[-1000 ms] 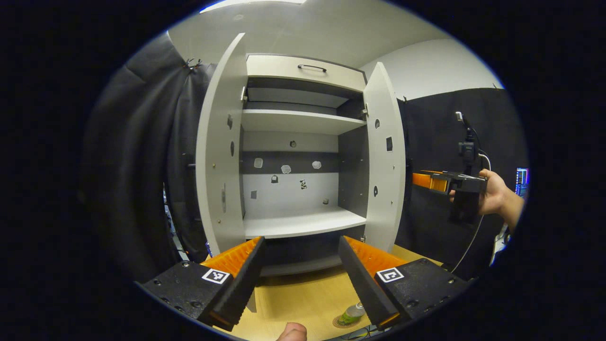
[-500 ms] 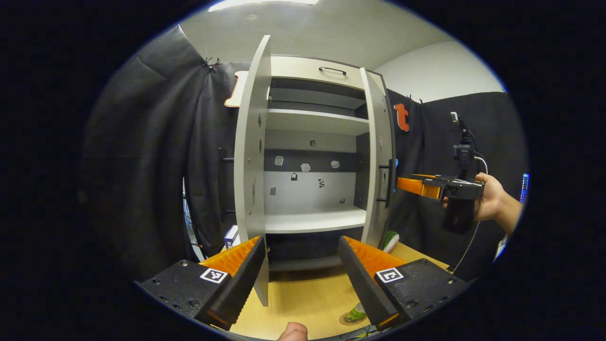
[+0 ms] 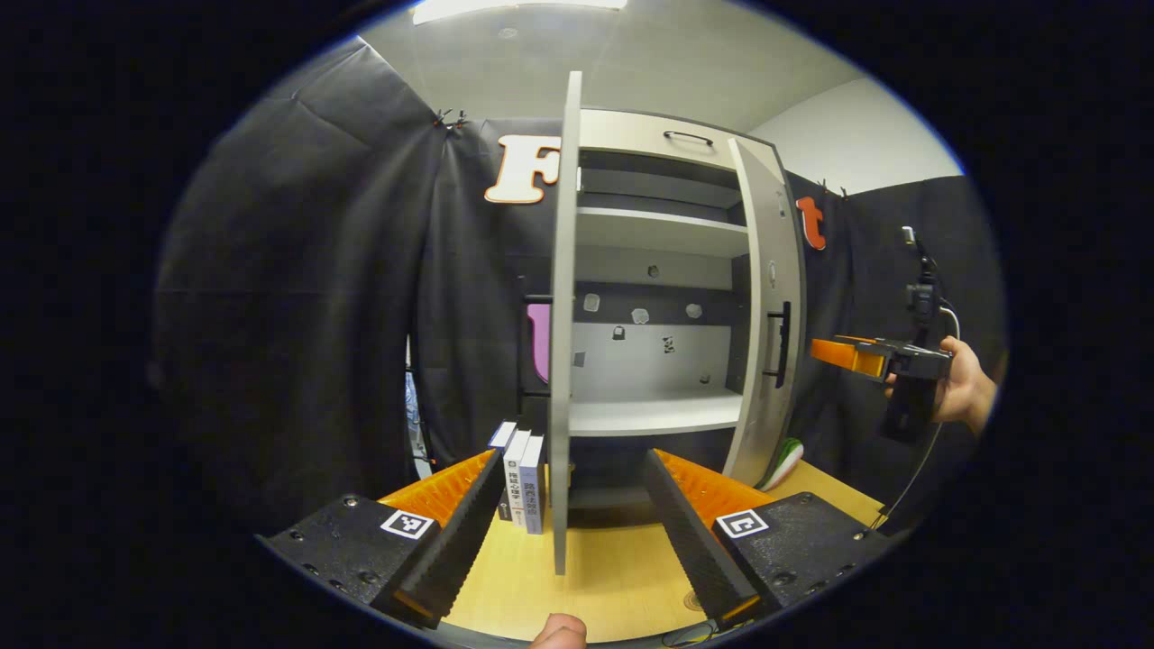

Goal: Grasp the bottle in the cabinet with the left hand and place it on the coaster, then close the right door with the right hand and the left door with the left hand.

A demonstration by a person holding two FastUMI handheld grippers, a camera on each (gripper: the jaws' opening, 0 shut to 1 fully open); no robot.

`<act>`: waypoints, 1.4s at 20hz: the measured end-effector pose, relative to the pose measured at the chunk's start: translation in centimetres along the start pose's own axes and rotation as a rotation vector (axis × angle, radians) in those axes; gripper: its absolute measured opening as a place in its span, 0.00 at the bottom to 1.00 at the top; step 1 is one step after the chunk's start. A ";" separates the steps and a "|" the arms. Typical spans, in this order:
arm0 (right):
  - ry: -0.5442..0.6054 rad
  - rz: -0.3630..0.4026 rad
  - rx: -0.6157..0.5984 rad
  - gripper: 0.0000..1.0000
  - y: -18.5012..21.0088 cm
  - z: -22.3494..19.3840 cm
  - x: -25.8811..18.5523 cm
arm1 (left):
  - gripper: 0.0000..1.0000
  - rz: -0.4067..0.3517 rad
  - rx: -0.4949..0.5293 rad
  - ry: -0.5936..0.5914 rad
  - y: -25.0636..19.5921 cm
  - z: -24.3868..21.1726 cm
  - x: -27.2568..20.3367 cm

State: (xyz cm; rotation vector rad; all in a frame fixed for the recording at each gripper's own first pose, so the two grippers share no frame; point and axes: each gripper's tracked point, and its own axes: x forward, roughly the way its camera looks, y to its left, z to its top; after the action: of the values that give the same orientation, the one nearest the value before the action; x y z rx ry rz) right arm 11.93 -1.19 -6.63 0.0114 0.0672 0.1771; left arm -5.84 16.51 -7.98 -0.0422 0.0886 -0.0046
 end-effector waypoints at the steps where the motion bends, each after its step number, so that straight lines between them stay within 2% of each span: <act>1: -0.006 0.006 0.000 0.94 0.1 0.0 -0.3 | 0.96 0.016 -0.002 -0.001 1.0 0.0 0.2; 5: -0.005 0.000 0.006 0.91 -0.2 -0.4 -2.0 | 0.98 0.087 0.009 -0.003 5.1 0.1 1.4; 9: -0.002 0.014 0.015 0.93 0.5 -0.9 -3.8 | 0.96 0.141 -0.030 -0.015 8.7 0.8 3.4; 13: -0.012 -0.009 0.024 0.93 0.3 -0.7 -5.0 | 0.98 0.228 -0.034 -0.032 12.2 2.8 5.4; 15: -0.017 -0.017 0.046 0.93 0.3 -0.3 -5.6 | 0.92 0.233 -0.039 -0.032 12.7 3.6 6.6; 16: -0.022 -0.021 0.047 0.93 0.3 0.0 -6.1 | 0.96 0.229 -0.042 -0.041 12.8 4.2 7.3; 19: -0.023 -0.033 0.027 0.90 0.5 0.5 -7.9 | 0.96 0.209 -0.040 -0.054 12.4 5.4 9.0; 22: -0.040 -0.014 0.021 0.93 1.3 1.4 -9.3 | 0.94 0.172 -0.044 -0.069 10.9 6.5 10.4; 25: -0.063 -0.007 0.014 0.93 1.0 1.8 -10.2 | 0.92 0.137 -0.004 -0.068 9.3 7.0 11.6; 27: -0.053 -0.031 0.027 0.90 0.1 1.6 -10.7 | 0.91 0.162 0.012 -0.069 9.0 7.1 11.7; 28: -0.052 -0.043 0.036 0.93 -0.4 1.6 -11.0 | 0.91 0.164 0.019 -0.072 8.8 7.2 11.8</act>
State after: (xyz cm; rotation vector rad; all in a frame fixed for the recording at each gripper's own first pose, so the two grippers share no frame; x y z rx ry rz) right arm 1.34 -3.50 -4.37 0.0505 0.0191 0.1323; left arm 6.62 25.58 -2.21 -0.0162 0.0202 0.1595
